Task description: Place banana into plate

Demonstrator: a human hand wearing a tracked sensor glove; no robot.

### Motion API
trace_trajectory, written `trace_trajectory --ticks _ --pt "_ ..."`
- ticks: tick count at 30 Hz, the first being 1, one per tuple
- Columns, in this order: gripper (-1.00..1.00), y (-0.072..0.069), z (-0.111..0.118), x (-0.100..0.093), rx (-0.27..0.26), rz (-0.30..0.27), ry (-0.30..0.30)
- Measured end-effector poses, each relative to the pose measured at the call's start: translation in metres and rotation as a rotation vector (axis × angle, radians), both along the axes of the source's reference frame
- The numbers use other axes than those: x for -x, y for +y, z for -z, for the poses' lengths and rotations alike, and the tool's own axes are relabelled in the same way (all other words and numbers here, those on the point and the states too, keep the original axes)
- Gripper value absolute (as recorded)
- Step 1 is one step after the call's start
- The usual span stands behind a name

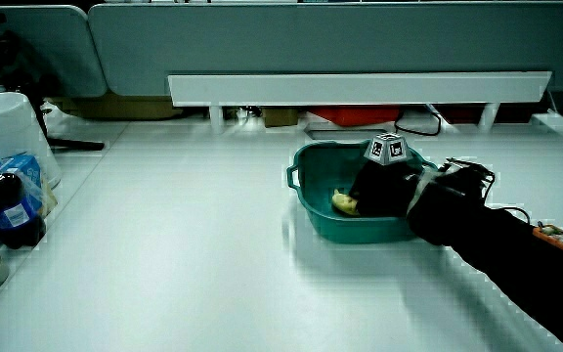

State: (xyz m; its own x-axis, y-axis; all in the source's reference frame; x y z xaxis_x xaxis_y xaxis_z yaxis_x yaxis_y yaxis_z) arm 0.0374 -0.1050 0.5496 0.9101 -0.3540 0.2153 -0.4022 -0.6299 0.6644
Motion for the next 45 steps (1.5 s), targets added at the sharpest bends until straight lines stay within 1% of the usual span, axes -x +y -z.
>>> trace_trajectory --ticks 1,2,3,4,5,6,8,9,10,11,13,15,16,17,18,19,20,21,22,23,24,25,26,27,28,29,30,31,32,34,35,36,39,42,43,44,45 --pt "0.0 0.0 -0.001 -0.001 -0.009 -0.005 0.008" --pt "0.0 0.001 0.001 -0.001 -0.014 -0.007 -0.005" --pt "0.0 0.0 -0.001 -0.001 -0.001 -0.006 0.007" --pt "0.0 0.001 -0.001 -0.001 0.001 -0.003 0.014" --pt "-0.03 0.001 -0.002 0.0 0.006 -0.004 0.005" --pt "-0.07 0.001 0.002 0.0 0.0 -0.001 -0.004" --pt "-0.13 0.001 -0.004 0.0 0.003 0.005 0.02" --pt "-0.17 0.001 -0.001 -0.001 -0.012 -0.003 0.017" --pt "-0.2 0.002 -0.001 -0.002 0.006 -0.002 0.008" --pt "-0.23 0.002 -0.002 -0.002 0.006 -0.005 0.014" --pt "-0.3 0.002 -0.001 -0.003 0.005 -0.005 0.002" --pt "-0.37 0.002 -0.006 -0.005 0.011 -0.011 0.017" --pt "-0.4 0.002 -0.005 -0.006 0.0 -0.016 0.005" --pt "-0.43 0.003 -0.002 -0.006 0.006 -0.015 -0.009" --pt "-0.47 0.003 -0.004 -0.007 0.022 -0.016 -0.003" --pt "-0.5 0.003 -0.002 -0.007 0.003 -0.019 -0.011" --pt "-0.53 0.003 -0.004 -0.008 0.019 -0.02 -0.008" --pt "-0.57 0.004 -0.004 -0.008 0.002 -0.027 -0.005" --pt "-0.6 0.003 -0.006 -0.009 0.02 -0.029 -0.005" --pt "-0.63 0.004 -0.002 -0.009 0.01 -0.03 -0.004" --pt "-0.67 0.005 -0.005 -0.009 0.019 -0.025 0.006" --pt "-0.7 0.005 -0.006 -0.008 0.039 -0.02 0.015" --pt "-0.73 0.005 -0.006 -0.008 0.032 -0.023 0.012" --pt "-0.77 0.005 -0.01 -0.009 0.048 -0.023 0.023" --pt "-0.8 0.004 -0.007 -0.01 0.022 -0.028 0.021" --pt "-0.83 0.004 -0.009 -0.012 0.044 -0.031 0.013" --pt "-0.87 0.003 -0.006 -0.013 0.037 -0.038 0.008" --pt "-0.9 0.002 -0.006 -0.014 0.008 -0.053 0.006" --pt "-0.93 0.002 -0.001 -0.016 0.016 -0.052 -0.021" --pt "-1.0 0.0 0.001 -0.019 0.009 -0.069 -0.036" --pt "-1.0 -0.001 0.003 -0.021 0.012 -0.07 -0.049" --pt "-1.0 -0.001 0.008 -0.022 -0.016 -0.081 -0.058" --pt "-1.0 -0.004 0.016 -0.027 -0.029 -0.082 -0.069" --pt "-1.0 -0.006 0.032 -0.033 -0.067 -0.08 -0.094" --pt "-1.0 -0.008 0.036 -0.034 -0.08 -0.08 -0.083" --pt "-1.0 -0.009 0.039 -0.036 -0.046 -0.069 -0.106" --pt "-1.0 -0.01 0.041 -0.04 -0.053 -0.07 -0.093"
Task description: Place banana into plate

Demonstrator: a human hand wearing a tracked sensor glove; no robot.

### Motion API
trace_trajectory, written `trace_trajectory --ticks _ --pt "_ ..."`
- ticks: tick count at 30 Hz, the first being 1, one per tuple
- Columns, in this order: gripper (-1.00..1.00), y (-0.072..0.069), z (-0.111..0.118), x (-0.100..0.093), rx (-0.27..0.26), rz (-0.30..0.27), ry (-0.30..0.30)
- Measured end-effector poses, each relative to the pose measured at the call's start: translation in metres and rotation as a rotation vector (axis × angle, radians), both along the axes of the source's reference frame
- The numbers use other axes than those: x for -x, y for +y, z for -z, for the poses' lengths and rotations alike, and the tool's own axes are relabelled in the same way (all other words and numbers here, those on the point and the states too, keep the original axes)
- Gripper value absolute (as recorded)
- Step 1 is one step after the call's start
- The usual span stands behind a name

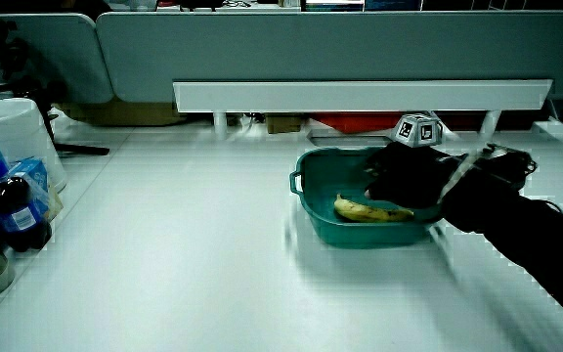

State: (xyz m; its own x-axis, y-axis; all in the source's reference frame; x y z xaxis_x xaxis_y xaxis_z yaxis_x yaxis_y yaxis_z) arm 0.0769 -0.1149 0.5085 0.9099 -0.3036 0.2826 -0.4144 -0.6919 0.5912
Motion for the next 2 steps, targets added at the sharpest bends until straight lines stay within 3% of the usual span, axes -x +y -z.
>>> trace_trajectory --ticks 2 --pt "-1.0 -0.0011 0.0063 -0.0077 -0.005 -0.007 -0.007"
